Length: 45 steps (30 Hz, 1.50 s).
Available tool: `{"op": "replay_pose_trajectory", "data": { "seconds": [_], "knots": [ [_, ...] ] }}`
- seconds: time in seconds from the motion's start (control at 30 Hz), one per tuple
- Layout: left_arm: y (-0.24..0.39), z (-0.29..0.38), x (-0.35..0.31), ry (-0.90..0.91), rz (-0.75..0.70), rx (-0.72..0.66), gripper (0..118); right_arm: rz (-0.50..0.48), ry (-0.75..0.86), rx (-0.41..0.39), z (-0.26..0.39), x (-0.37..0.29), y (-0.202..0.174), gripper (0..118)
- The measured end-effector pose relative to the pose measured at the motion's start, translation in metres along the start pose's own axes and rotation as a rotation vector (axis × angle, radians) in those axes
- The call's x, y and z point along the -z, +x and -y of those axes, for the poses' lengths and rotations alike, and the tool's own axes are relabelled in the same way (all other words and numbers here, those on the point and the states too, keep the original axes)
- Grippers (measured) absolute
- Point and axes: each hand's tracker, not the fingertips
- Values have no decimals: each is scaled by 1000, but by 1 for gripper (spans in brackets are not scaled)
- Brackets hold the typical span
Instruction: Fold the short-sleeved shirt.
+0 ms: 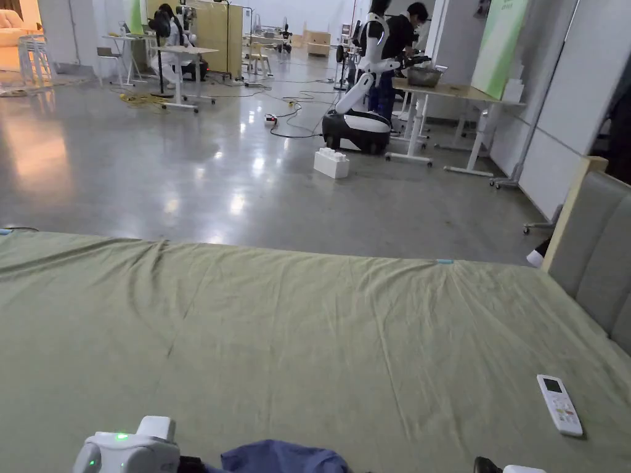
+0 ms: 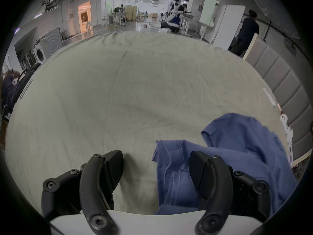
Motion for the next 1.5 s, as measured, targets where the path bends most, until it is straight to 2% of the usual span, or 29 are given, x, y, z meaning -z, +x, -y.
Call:
{"op": "replay_pose_trajectory", "data": {
  "seconds": [0.1,0.17,0.27,0.3,0.37,0.4,0.43,0.5,0.53,0.6,0.67,0.73,0.77,0.8,0.87,0.9,0.93,1.03,1.2,1.5],
  "knots": [
    [20,3,-2,42,-76,116,71,-3,-36,13,4,8,6,0],
    [28,7,0,55,-45,200,67,-11,-71,18,6,16,10,0],
    [34,7,-4,44,4,184,24,-21,-121,28,6,32,15,0],
    [33,6,-5,32,67,154,8,-33,-163,20,6,40,15,0],
    [30,7,-11,30,40,139,8,-71,-233,17,7,57,17,1],
    [27,7,-16,29,49,135,8,-90,-269,3,7,66,16,8],
    [24,8,-22,36,54,120,8,-105,-313,-9,8,75,15,24],
    [14,11,-41,92,68,75,8,-127,-414,-67,11,95,11,77],
    [7,13,-51,119,78,47,8,-132,-421,-67,14,104,8,81],
    [-2,18,-66,156,99,19,8,-151,-475,-92,19,121,4,81],
    [-7,25,-81,187,96,16,8,-126,-529,-110,28,137,-2,81],
    [-11,30,-92,218,94,2,8,-143,-591,-102,39,152,-7,80],
    [-12,32,-95,213,90,2,8,-159,-616,-92,46,156,-8,72],
    [-13,34,-97,214,86,1,8,-169,-633,-86,51,158,-11,49],
    [-14,39,-96,214,85,3,8,-159,-615,-116,59,154,-17,31],
    [-14,41,-97,212,81,9,8,-168,-558,-143,57,151,-19,10],
    [-14,42,-97,209,73,16,8,-179,-574,-134,57,147,-20,6],
    [-17,44,-103,214,77,7,8,-170,-557,-103,53,138,-16,5],
    [-23,34,-132,287,95,-21,8,-156,-401,-46,19,107,-4,5],
    [-47,0,-215,456,84,-37,8,-126,-149,-55,-69,37,16,5]
  ]
}}
